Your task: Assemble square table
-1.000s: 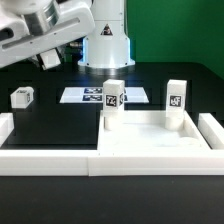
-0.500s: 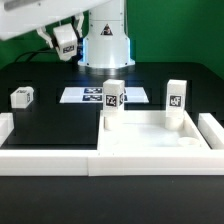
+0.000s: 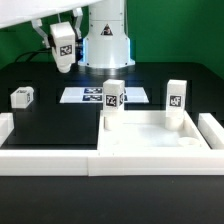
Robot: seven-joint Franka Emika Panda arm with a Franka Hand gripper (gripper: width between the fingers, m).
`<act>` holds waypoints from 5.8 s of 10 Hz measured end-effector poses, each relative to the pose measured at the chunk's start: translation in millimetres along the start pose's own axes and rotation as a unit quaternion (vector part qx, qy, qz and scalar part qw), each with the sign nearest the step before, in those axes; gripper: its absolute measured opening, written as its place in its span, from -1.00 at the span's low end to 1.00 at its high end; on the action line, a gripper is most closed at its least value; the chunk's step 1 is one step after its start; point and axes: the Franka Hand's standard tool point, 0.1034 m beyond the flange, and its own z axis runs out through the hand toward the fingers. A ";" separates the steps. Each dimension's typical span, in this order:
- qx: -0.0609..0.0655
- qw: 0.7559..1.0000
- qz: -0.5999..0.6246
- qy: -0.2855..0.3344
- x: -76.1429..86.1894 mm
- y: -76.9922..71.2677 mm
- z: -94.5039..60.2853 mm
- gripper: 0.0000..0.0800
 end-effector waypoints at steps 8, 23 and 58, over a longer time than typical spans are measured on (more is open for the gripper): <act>-0.107 0.980 0.052 0.163 87.9 -51.9 35.2 -0.27; -0.084 0.960 0.137 0.227 142.9 -124.7 85.7 -0.27; -0.126 0.947 0.149 0.257 135.7 -162.3 135.8 0.62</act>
Offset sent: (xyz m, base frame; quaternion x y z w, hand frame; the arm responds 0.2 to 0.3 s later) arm 0.0667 0.0779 -0.0072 -0.0572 0.1852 0.0861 0.9773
